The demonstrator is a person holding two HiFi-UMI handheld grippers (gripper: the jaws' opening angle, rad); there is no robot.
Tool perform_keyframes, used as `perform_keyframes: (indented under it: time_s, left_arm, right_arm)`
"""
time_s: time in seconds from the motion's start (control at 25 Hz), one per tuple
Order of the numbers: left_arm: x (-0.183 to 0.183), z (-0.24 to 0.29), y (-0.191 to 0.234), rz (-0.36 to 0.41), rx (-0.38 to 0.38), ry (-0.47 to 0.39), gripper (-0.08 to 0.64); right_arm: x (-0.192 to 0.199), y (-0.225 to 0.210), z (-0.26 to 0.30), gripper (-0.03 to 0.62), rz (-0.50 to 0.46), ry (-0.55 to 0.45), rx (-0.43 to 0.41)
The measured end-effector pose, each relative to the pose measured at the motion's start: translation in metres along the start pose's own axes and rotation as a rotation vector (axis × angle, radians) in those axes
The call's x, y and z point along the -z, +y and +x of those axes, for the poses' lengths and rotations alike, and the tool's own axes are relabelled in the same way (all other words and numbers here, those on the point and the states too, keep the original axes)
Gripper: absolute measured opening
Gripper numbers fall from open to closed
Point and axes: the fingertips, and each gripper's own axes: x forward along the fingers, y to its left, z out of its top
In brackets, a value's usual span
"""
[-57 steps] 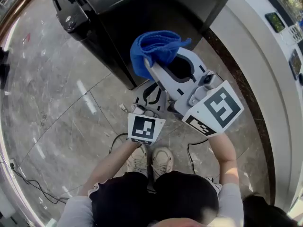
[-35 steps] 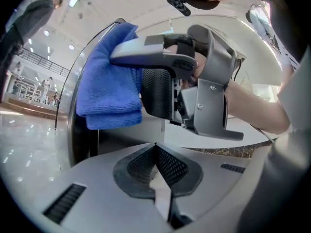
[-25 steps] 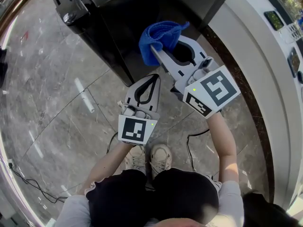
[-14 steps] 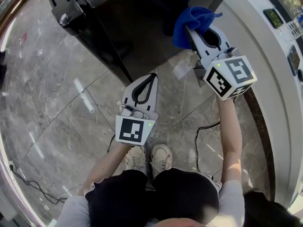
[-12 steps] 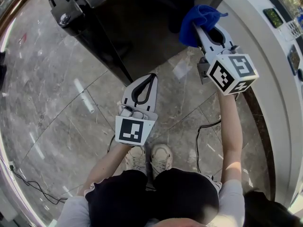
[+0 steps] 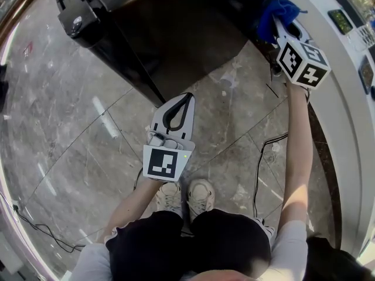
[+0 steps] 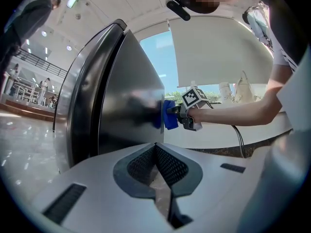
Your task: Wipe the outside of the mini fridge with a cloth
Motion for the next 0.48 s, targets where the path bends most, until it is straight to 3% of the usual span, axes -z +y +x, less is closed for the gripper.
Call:
perform_keyframes:
  time_s: [0.16, 0.36, 0.48]
  left_arm:
    - [0.003, -0.005, 0.007, 0.002, -0.023, 0.013, 0.005]
    - [0.002, -0.019, 0.019, 0.005, -0.067, 0.015, 0.005]
    - [0.004, -0.031, 0.026, 0.024, -0.089, 0.059, 0.005]
  right_arm:
    - [-0.002, -0.003, 0.001, 0.075, 0.015, -0.008, 0.011]
    - [0.004, -0.032, 0.007, 0.075, 0.093, 0.018, 0.092]
    - [0.003, -0.03, -0.004, 0.075, 0.084, 0.005, 0.096]
